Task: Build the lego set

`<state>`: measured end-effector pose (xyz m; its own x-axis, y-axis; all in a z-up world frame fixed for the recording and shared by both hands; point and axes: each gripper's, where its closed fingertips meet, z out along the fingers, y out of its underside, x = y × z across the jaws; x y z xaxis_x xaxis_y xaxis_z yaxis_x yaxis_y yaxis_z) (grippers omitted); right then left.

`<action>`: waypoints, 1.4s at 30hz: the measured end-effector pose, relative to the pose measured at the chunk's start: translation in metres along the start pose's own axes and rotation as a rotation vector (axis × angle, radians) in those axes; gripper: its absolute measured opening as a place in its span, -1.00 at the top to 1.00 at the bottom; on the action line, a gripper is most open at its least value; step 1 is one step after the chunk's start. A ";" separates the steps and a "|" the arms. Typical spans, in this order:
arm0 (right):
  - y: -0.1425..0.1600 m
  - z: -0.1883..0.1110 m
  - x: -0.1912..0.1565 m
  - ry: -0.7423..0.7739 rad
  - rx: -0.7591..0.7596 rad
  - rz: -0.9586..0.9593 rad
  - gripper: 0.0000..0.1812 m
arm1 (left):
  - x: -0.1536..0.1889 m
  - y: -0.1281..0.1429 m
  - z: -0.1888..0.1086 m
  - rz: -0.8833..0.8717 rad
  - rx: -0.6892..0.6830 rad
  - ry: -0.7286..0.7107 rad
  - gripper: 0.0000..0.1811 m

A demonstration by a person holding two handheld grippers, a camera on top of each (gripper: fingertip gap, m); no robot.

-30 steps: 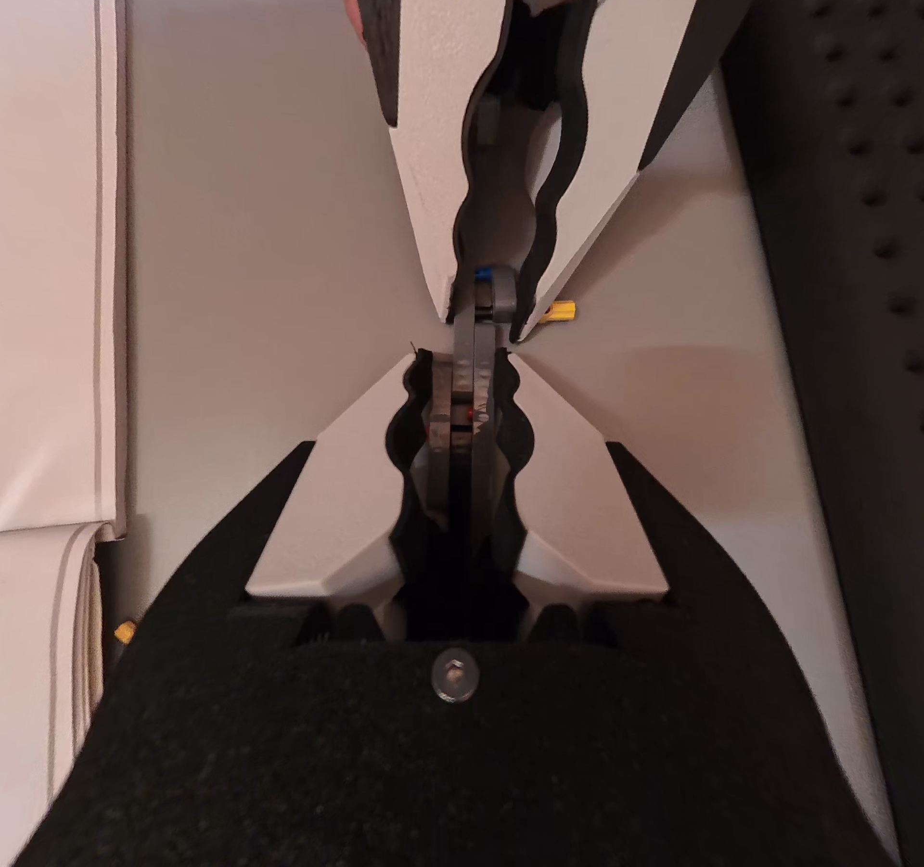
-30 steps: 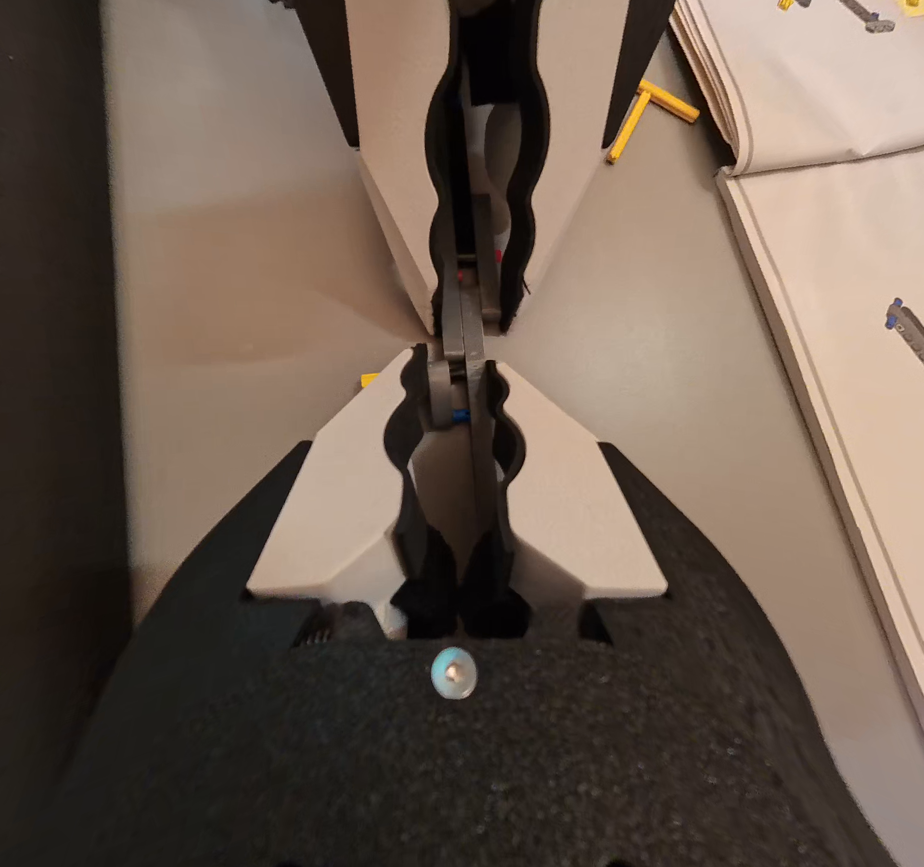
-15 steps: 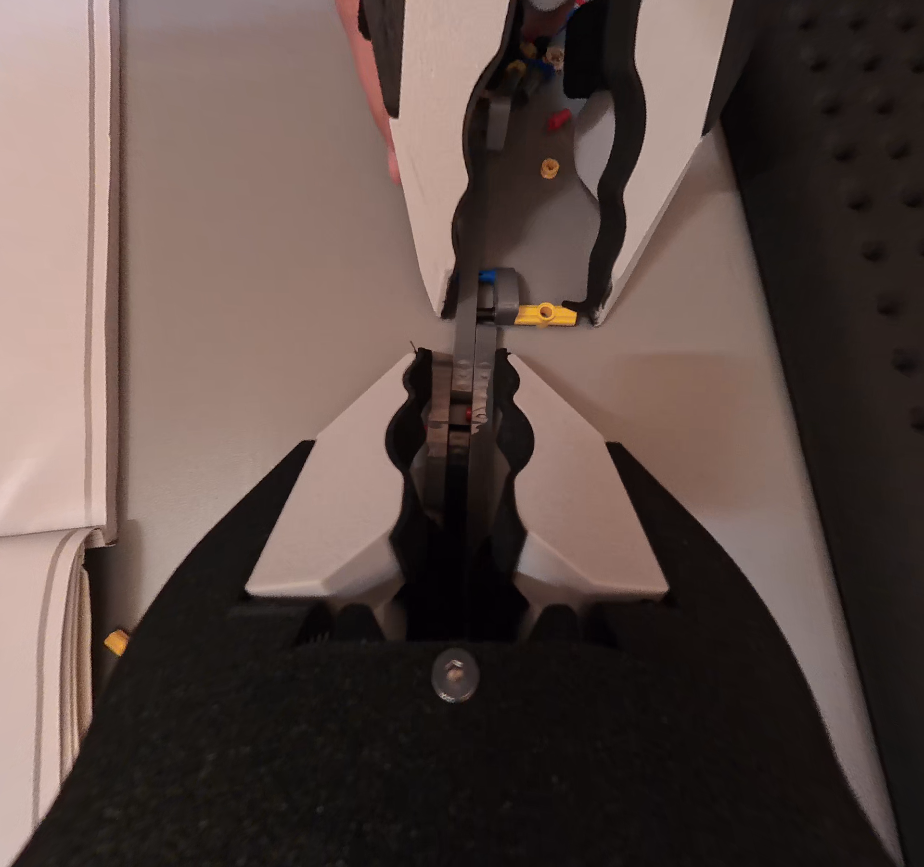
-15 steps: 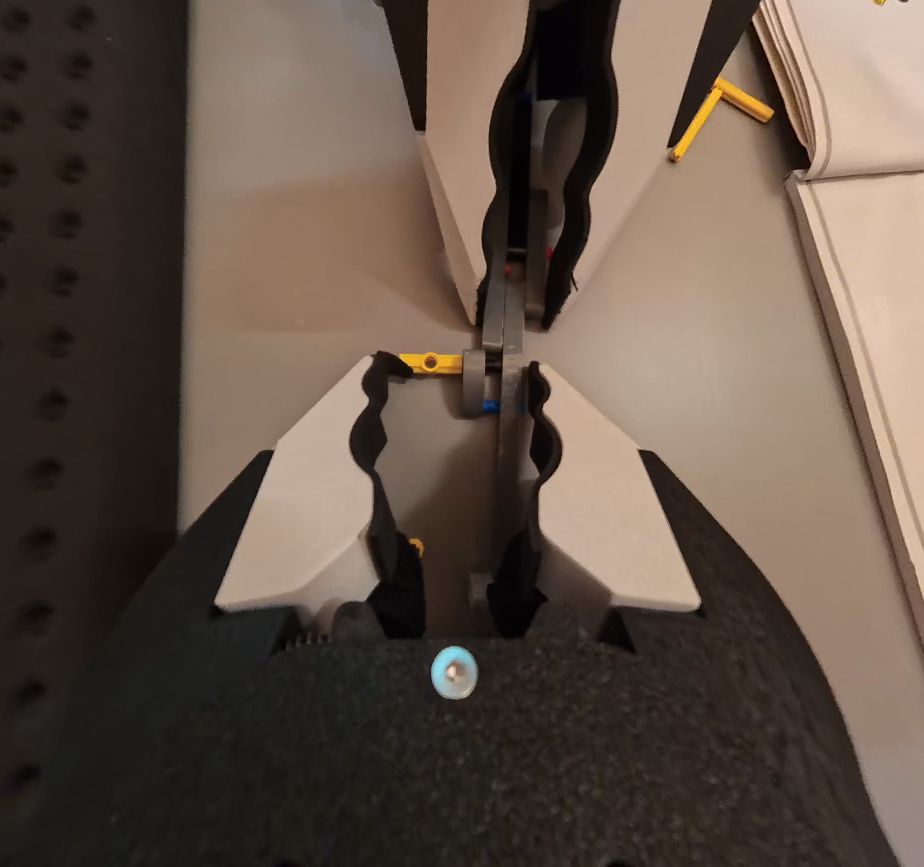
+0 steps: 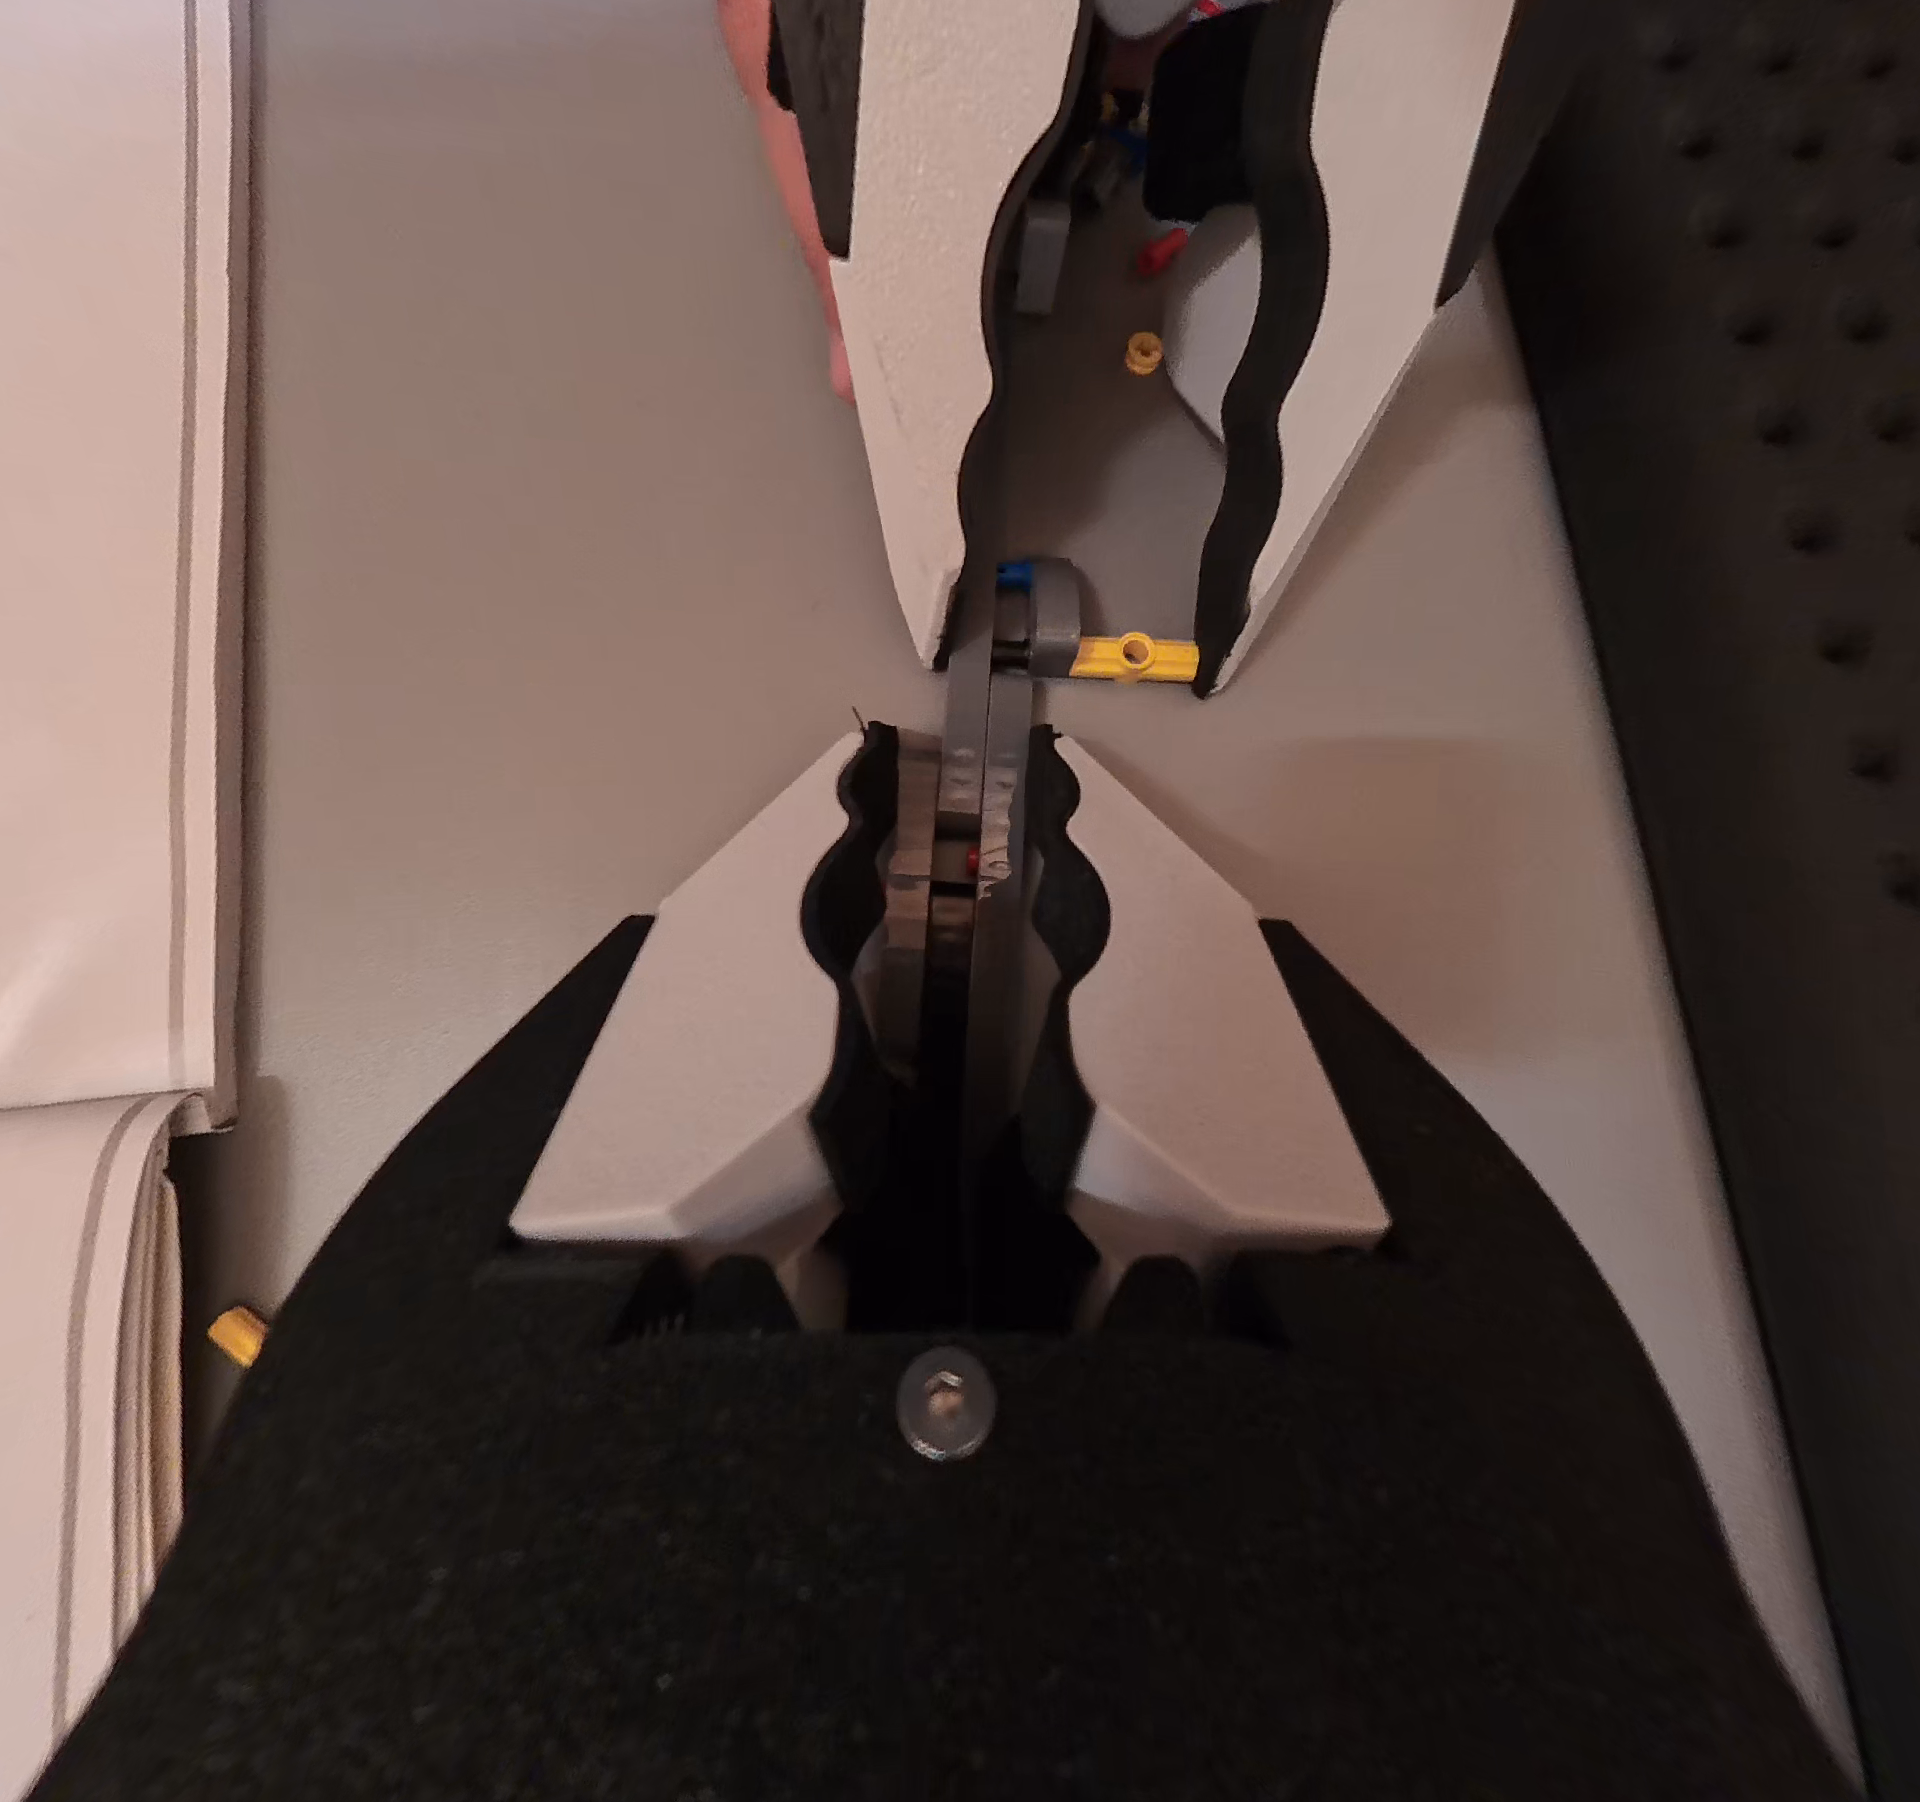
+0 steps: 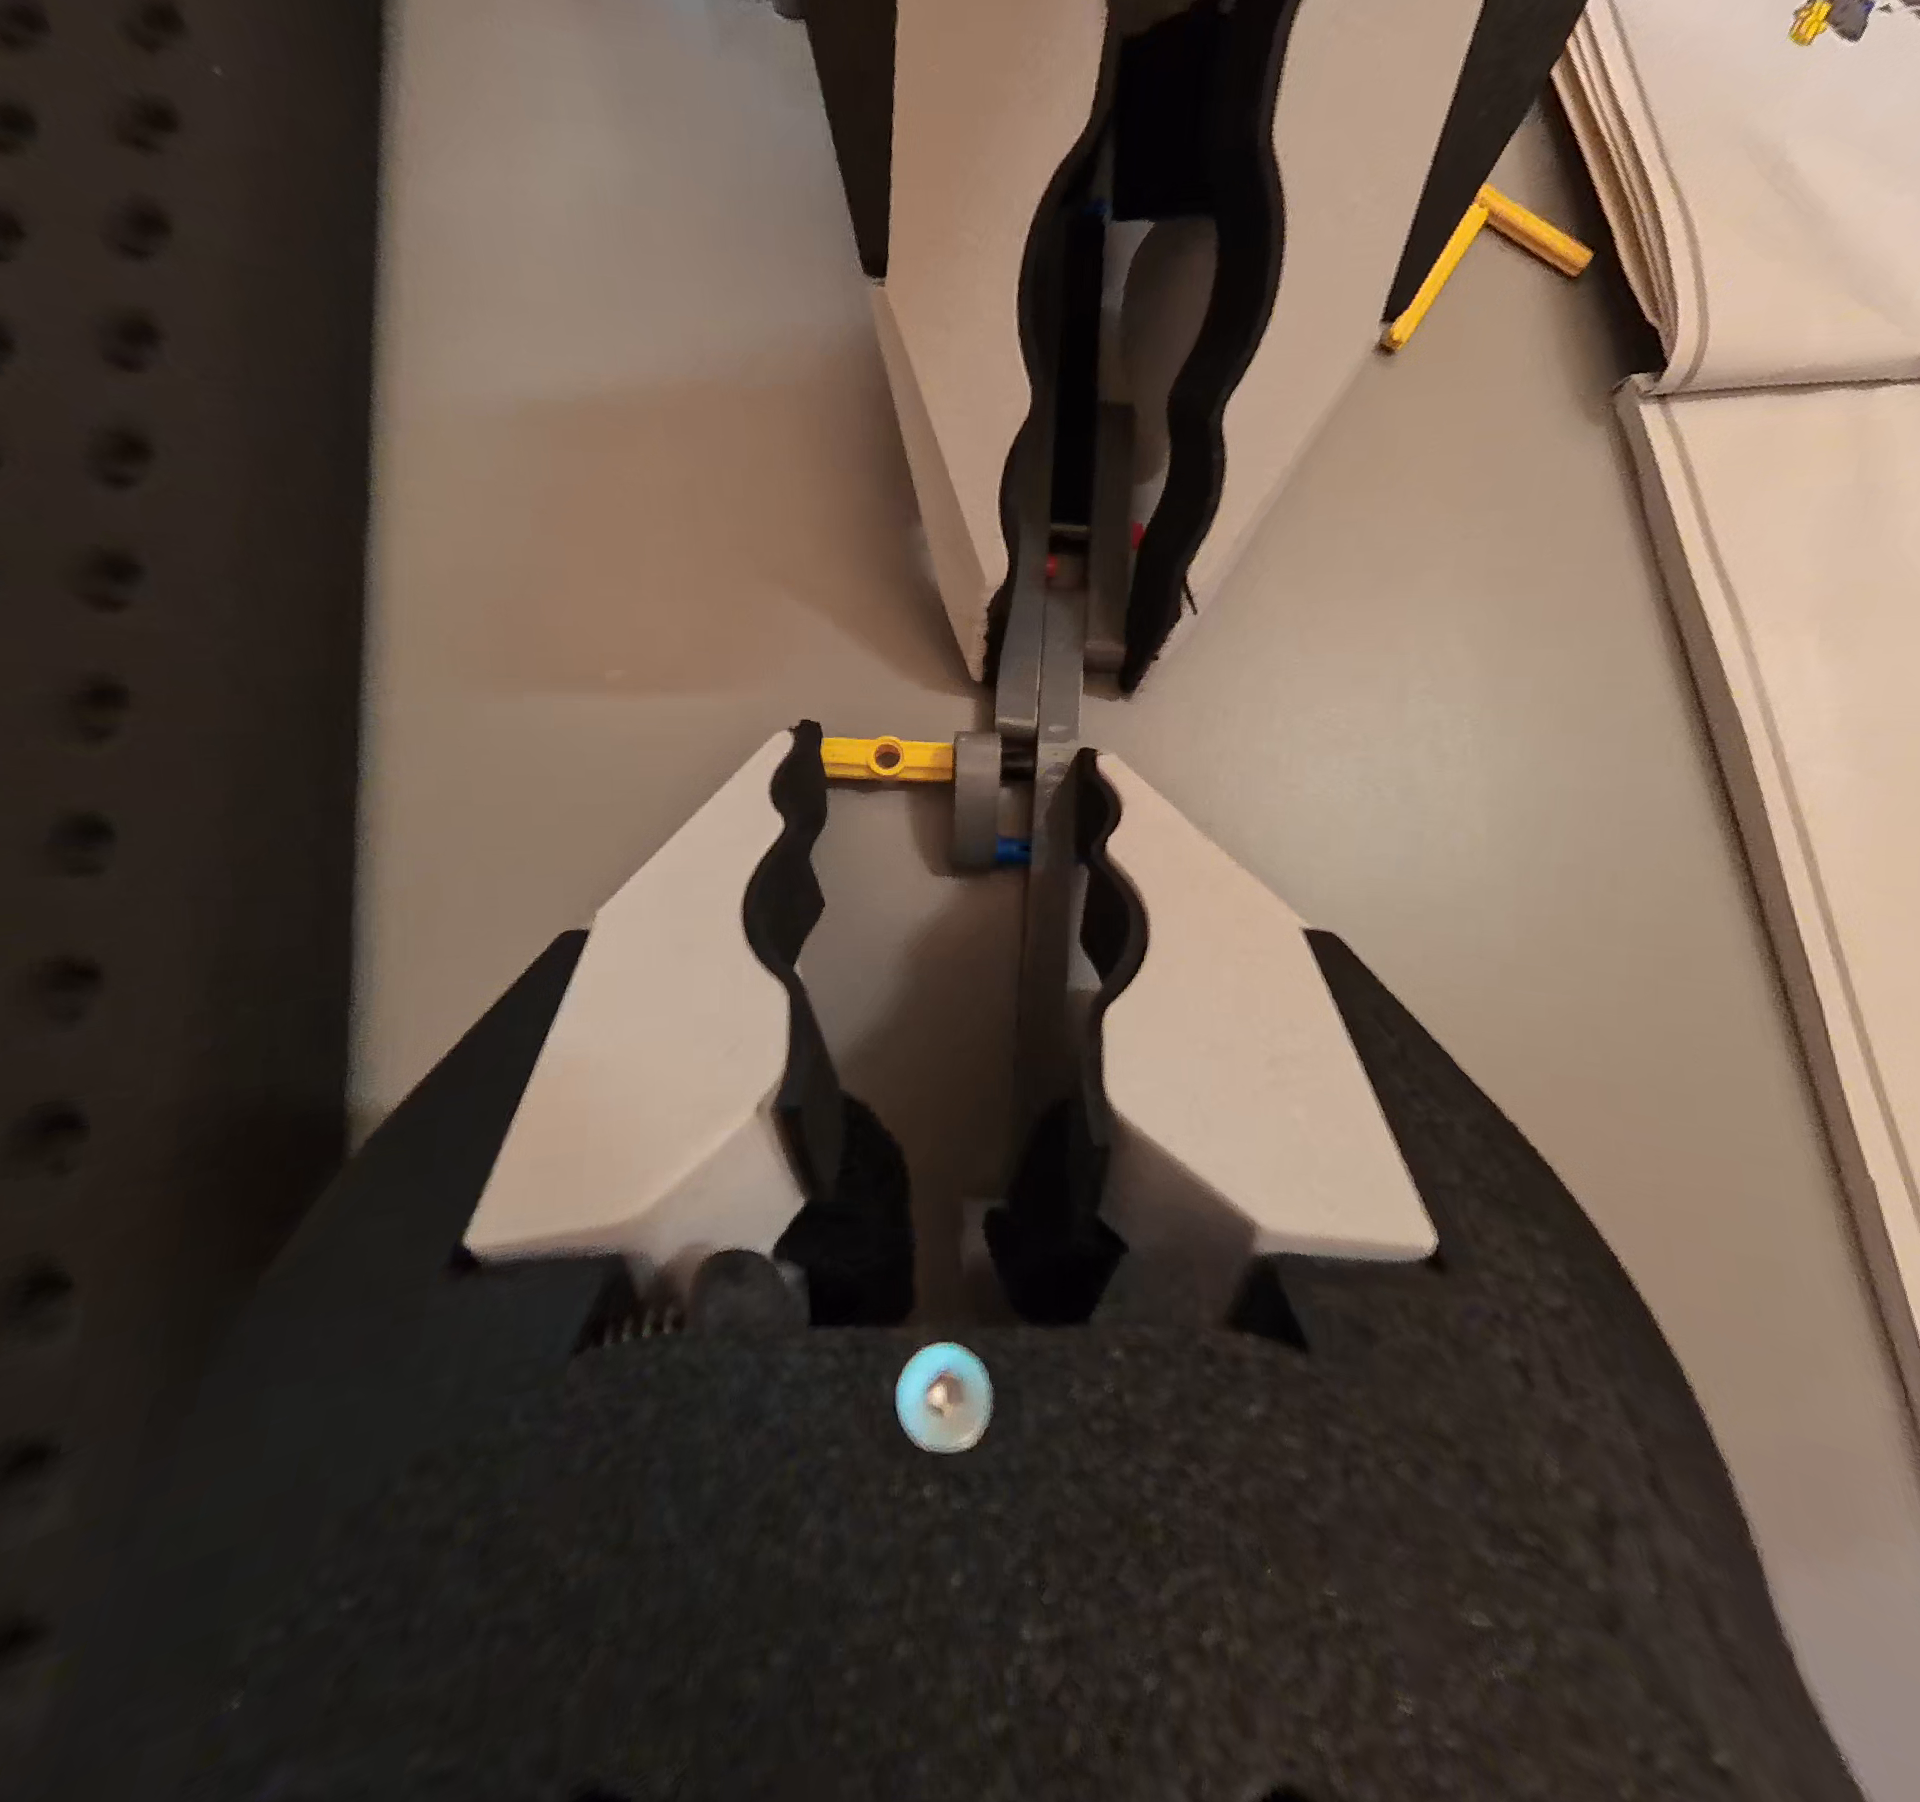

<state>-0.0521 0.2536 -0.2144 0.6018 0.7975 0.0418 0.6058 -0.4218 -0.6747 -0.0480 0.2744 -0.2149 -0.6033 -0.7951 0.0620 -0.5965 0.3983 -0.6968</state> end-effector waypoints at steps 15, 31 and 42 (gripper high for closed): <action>0.002 -0.001 0.004 0.045 0.022 -0.006 0.56 | 0.001 -0.002 0.002 0.015 -0.001 -0.020 0.75; 0.012 -0.012 0.016 0.081 0.003 0.030 0.74 | 0.002 -0.002 0.002 0.006 0.002 0.000 0.74; 0.011 -0.012 0.017 0.075 0.047 -0.086 0.74 | 0.004 -0.001 0.002 0.044 0.000 0.004 0.75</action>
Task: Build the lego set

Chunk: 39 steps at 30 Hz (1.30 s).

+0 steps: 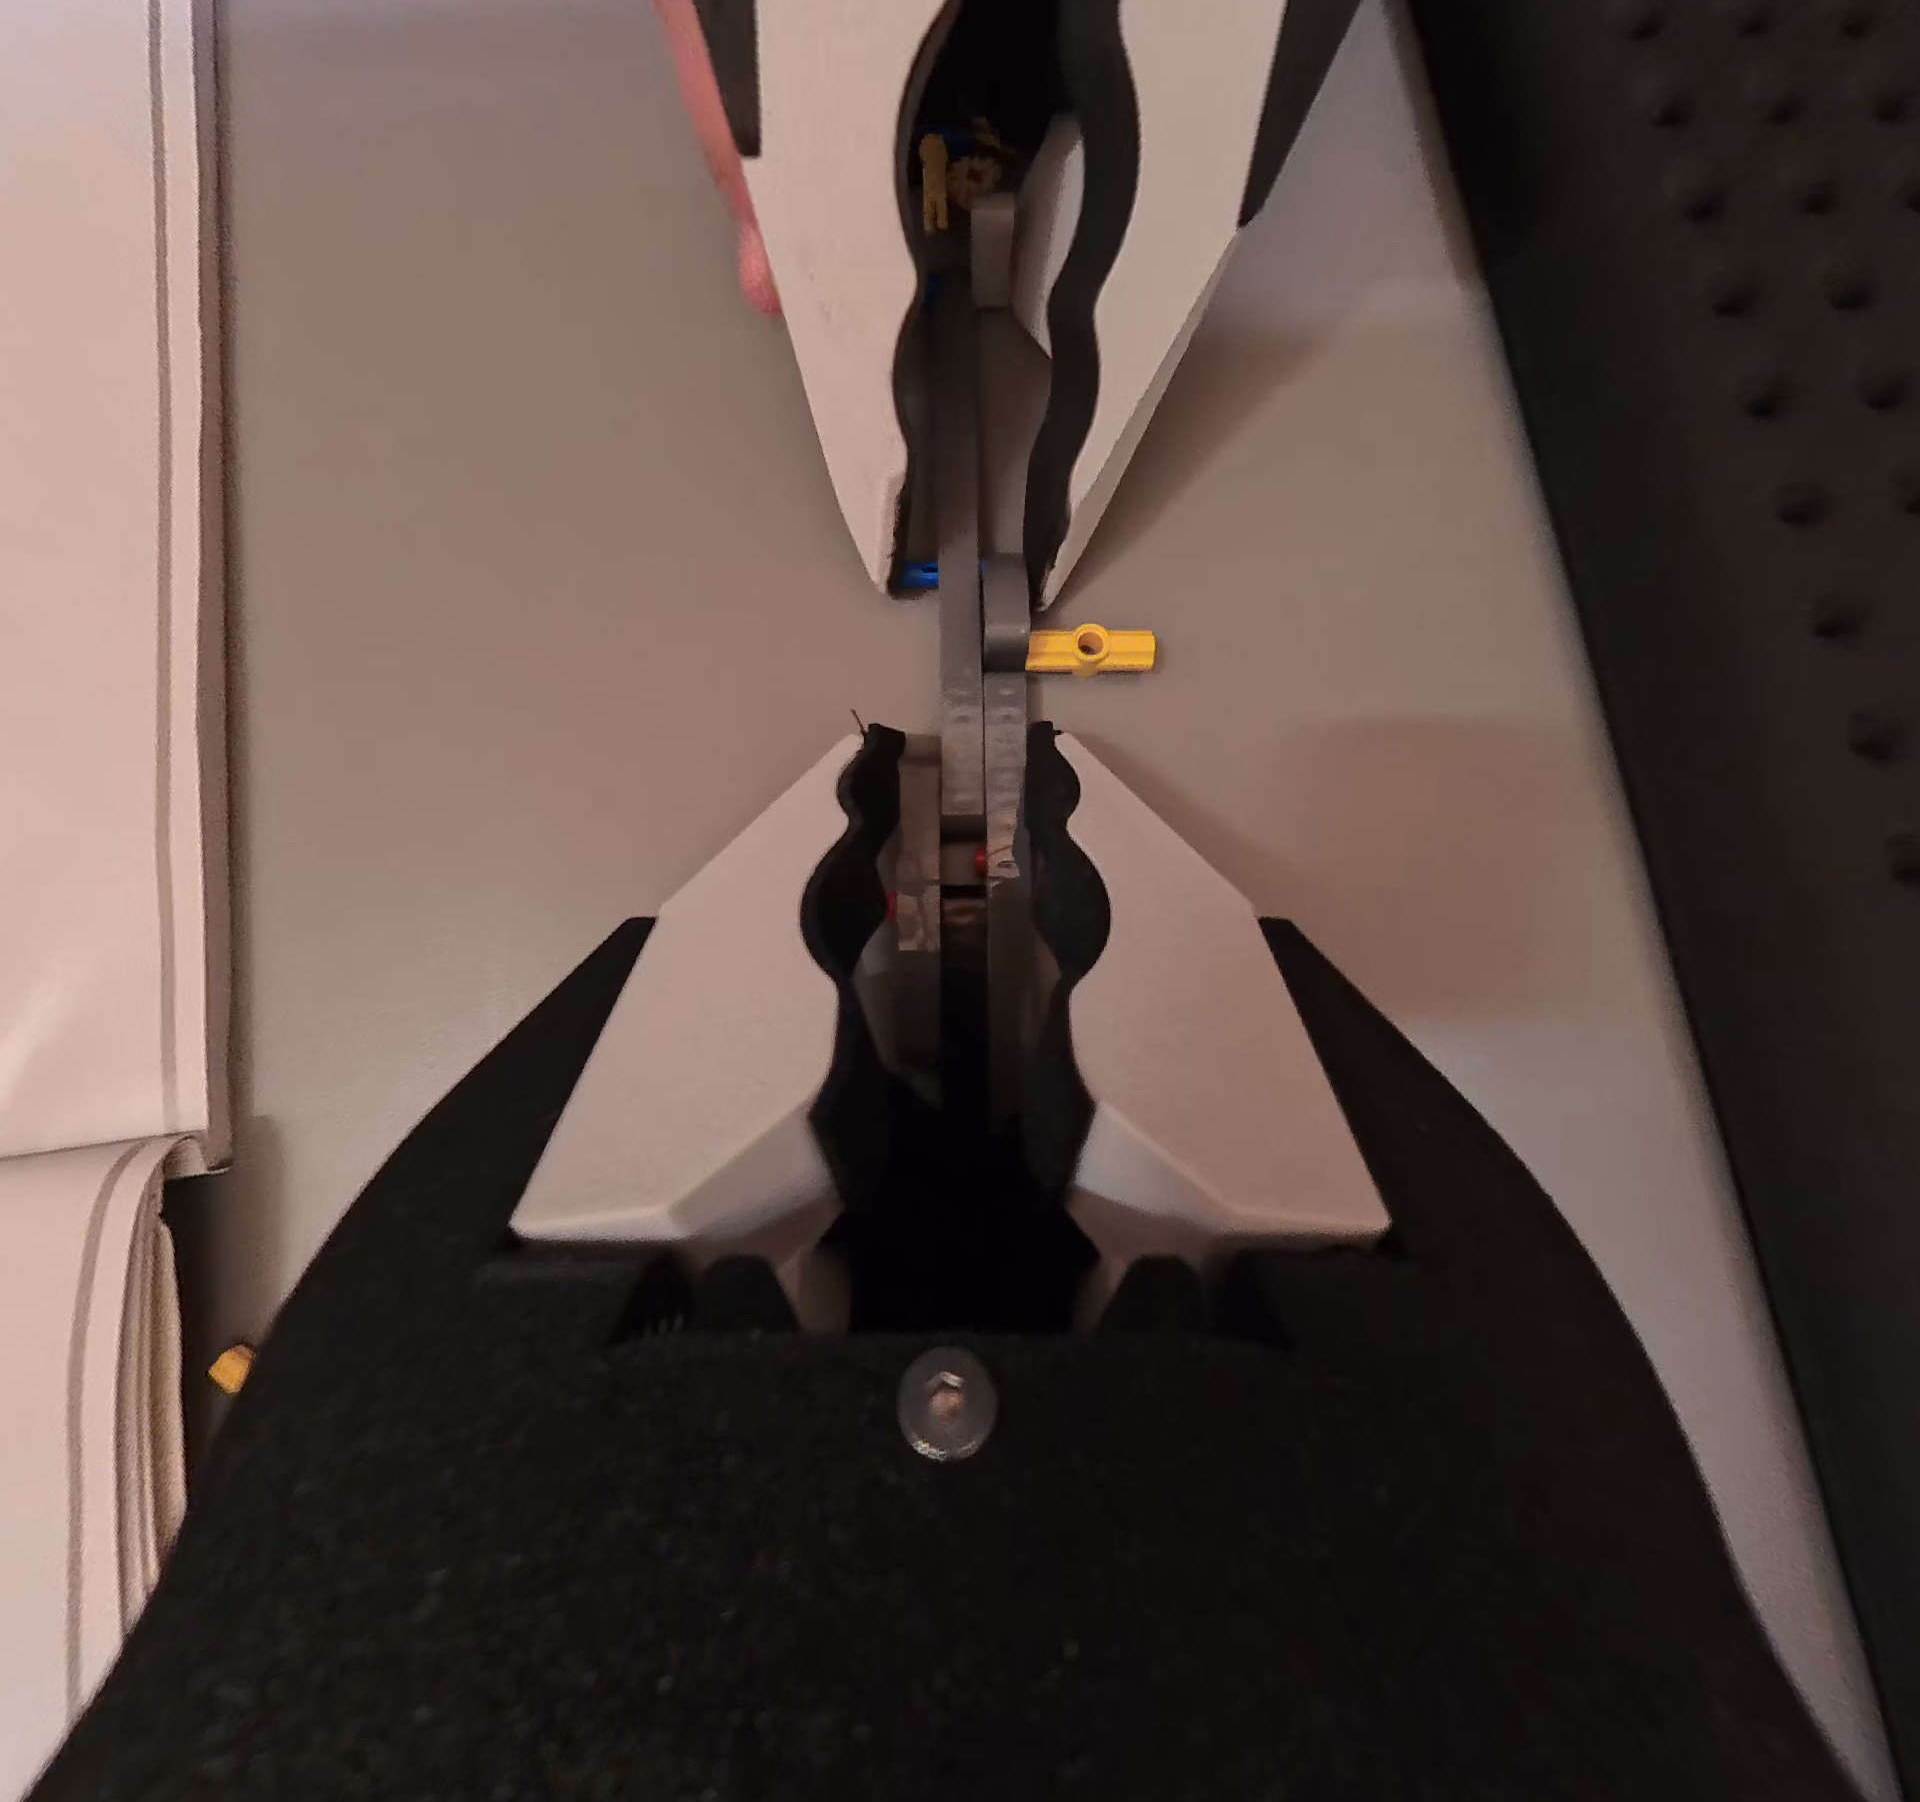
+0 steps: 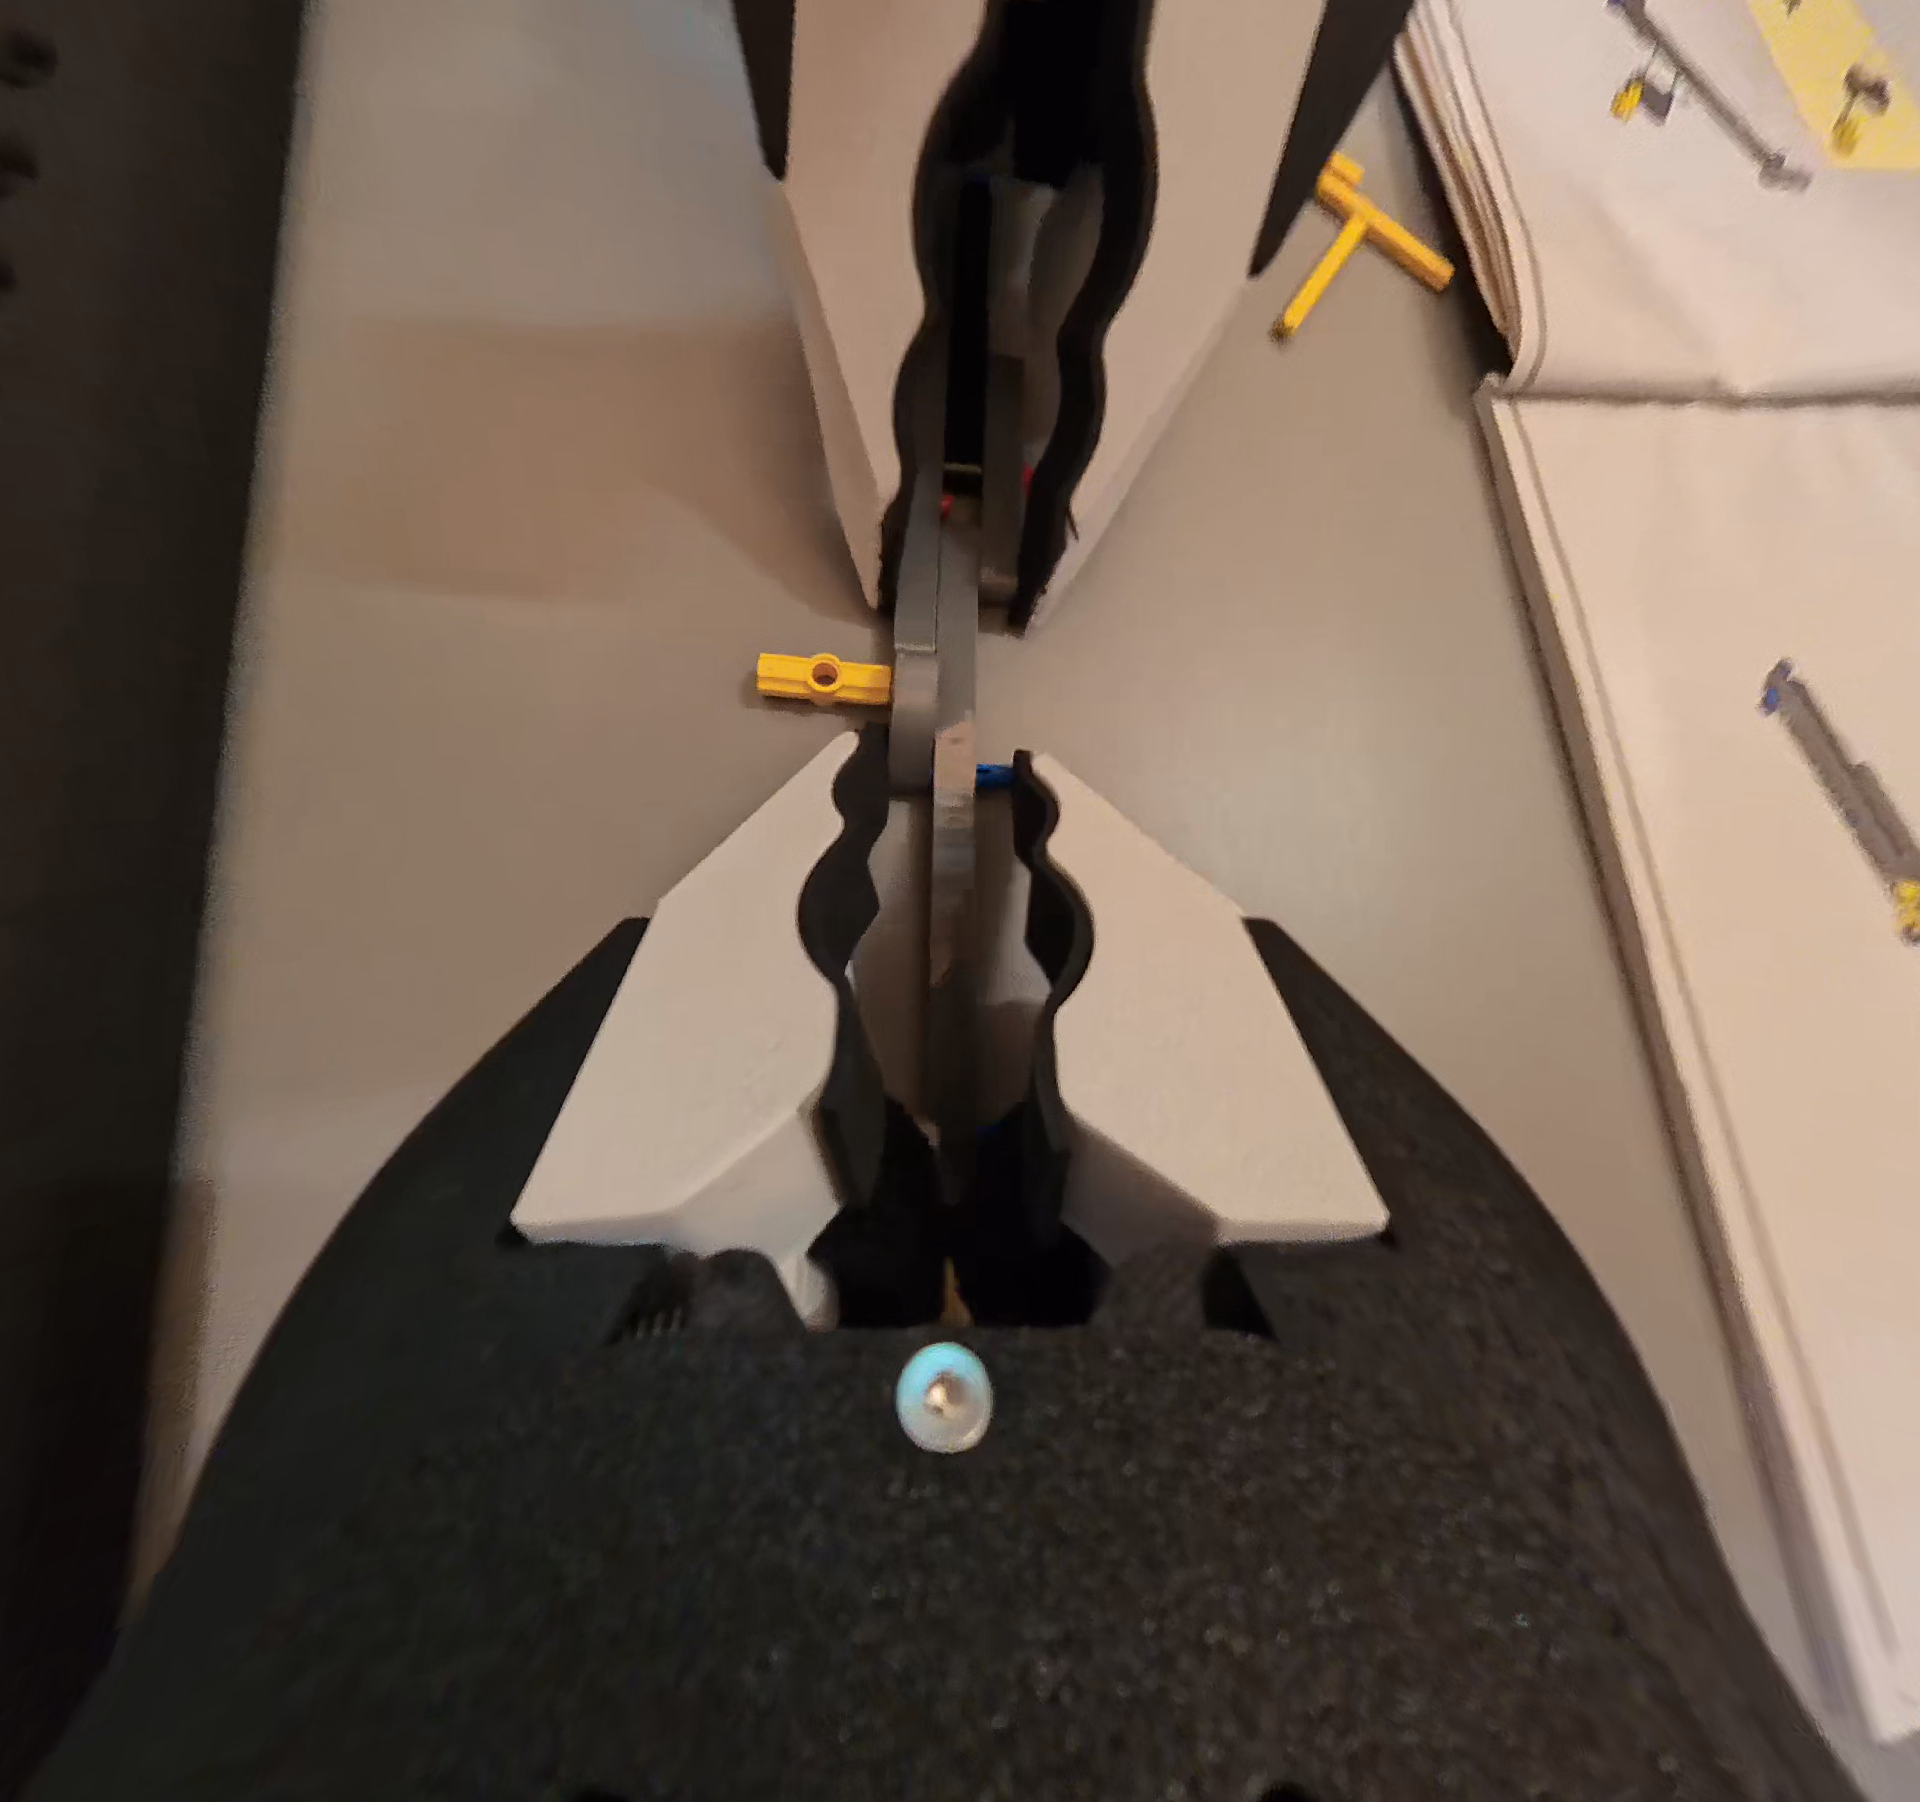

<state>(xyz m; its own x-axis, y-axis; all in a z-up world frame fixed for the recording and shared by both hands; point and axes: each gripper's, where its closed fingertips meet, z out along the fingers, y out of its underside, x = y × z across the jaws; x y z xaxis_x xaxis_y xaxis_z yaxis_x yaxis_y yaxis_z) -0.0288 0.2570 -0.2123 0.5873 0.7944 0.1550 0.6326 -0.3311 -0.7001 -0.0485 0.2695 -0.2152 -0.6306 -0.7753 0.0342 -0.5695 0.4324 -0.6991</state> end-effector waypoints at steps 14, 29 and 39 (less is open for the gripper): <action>-0.001 0.004 -0.004 -0.058 -0.050 0.031 0.84 | 0.000 0.000 0.000 0.006 -0.003 -0.010 0.75; -0.021 -0.088 0.063 0.309 0.292 0.352 0.87 | -0.028 -0.008 -0.014 -0.138 0.034 -0.074 0.75; -0.023 -0.110 0.048 0.739 0.492 0.501 0.86 | -0.064 -0.007 -0.032 -0.262 -0.103 -0.317 0.75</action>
